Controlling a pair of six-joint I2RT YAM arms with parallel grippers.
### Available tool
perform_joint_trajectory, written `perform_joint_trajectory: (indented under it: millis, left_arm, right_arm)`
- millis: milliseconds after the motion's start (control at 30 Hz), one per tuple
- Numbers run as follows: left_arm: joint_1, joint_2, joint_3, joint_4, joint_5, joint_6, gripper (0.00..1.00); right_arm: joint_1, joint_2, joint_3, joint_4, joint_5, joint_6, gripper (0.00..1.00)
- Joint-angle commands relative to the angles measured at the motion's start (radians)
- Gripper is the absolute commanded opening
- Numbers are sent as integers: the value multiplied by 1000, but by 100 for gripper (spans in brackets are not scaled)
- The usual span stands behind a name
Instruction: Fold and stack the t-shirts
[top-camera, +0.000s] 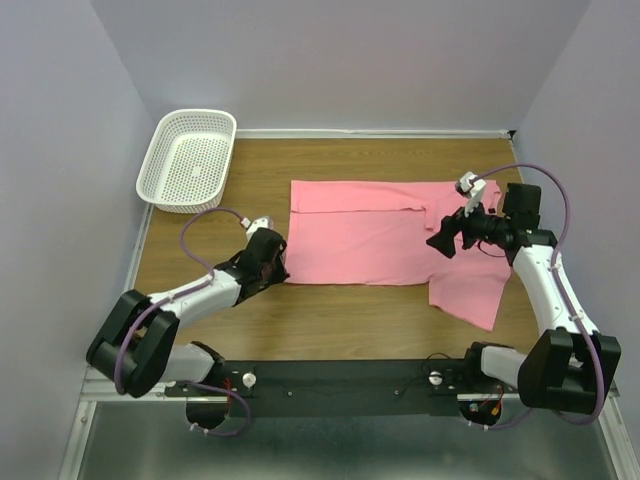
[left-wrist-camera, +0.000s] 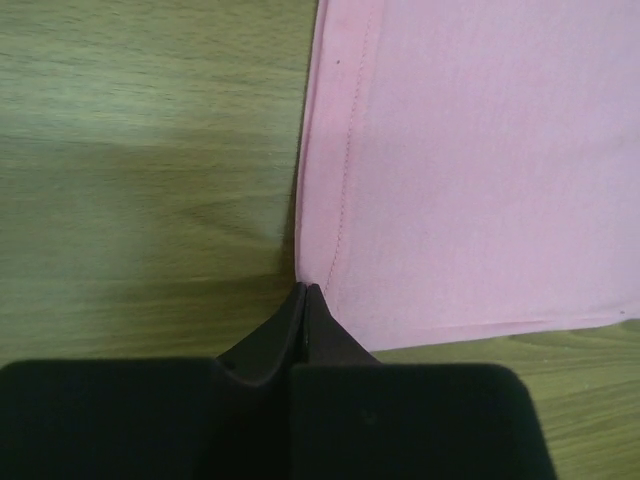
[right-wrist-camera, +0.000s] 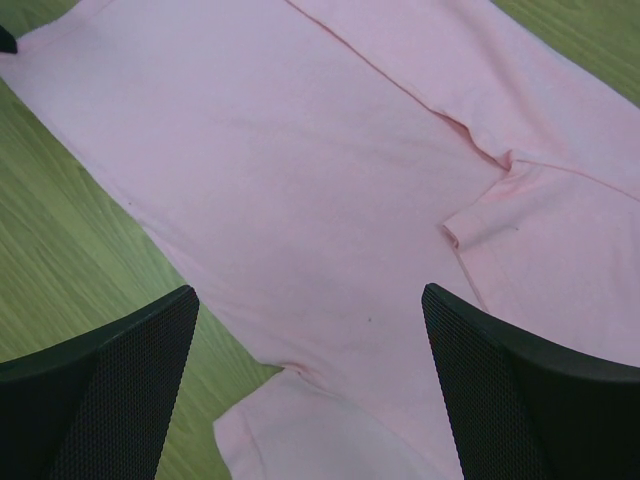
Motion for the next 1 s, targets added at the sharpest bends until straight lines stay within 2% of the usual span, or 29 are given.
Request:
perform_joint_trajectory:
  millis: [0,167,233,267,300,333,367,400,433,500,600,700,733,833,933,967]
  left_arm:
    - [43,-112,-37,-77,-85,-36,0]
    - [80,-169,-65,-80,-58,-12,0]
    - [82,-174,-62,-77,-30,9,0]
    - [82,-180,-62,-68,12,32,0]
    - [80,-203,-64,-62,37,40,15]
    - [80,-223,-65,-72,56,36,28]
    - [80,-249,-62,-81,56,36,37]
    - [80,-319,-65,-92,53,25,50]
    - [80,-360,-70,-103,42,13,56]
    - [80,-485,-91,-118,43,-35,65]
    - [80,-597,-132,-137,79,-117,66]
    - [83,-603,-175,-138,146,-182,65]
    - [83,-591,-197,-138,175,-205,64]
    - [82,-522,-220,-153,183,-245,63]
    - [82,-452,-211,-210,159,-286,61]
    - [82,-422,-200,-247,107,-309,61]
  right_arm:
    - [-5,-22,1,-20,34,9,100]
    - [-5,-15,4,-50,60,-31,100]
    - [-5,1,35,-128,15,-182,100]
    - [-5,11,46,-258,-2,-262,100]
    - [-5,41,64,-341,-18,-455,100]
    - [-3,57,92,-506,-24,-556,99]
    - [-3,69,96,-575,-12,-650,98]
    - [-3,80,93,-630,31,-810,97]
    - [-3,72,60,-690,60,-866,95]
    - [-3,32,6,-675,124,-920,94]
    - [-2,-73,-107,-597,308,-968,94]
    - [-3,-133,-175,-496,454,-956,93]
    - [-3,-134,-184,-485,538,-968,90]
    - [-5,-117,-200,-488,599,-953,86]
    - [-5,-118,-190,-486,579,-915,86]
    - [-5,-117,-175,-486,547,-901,86]
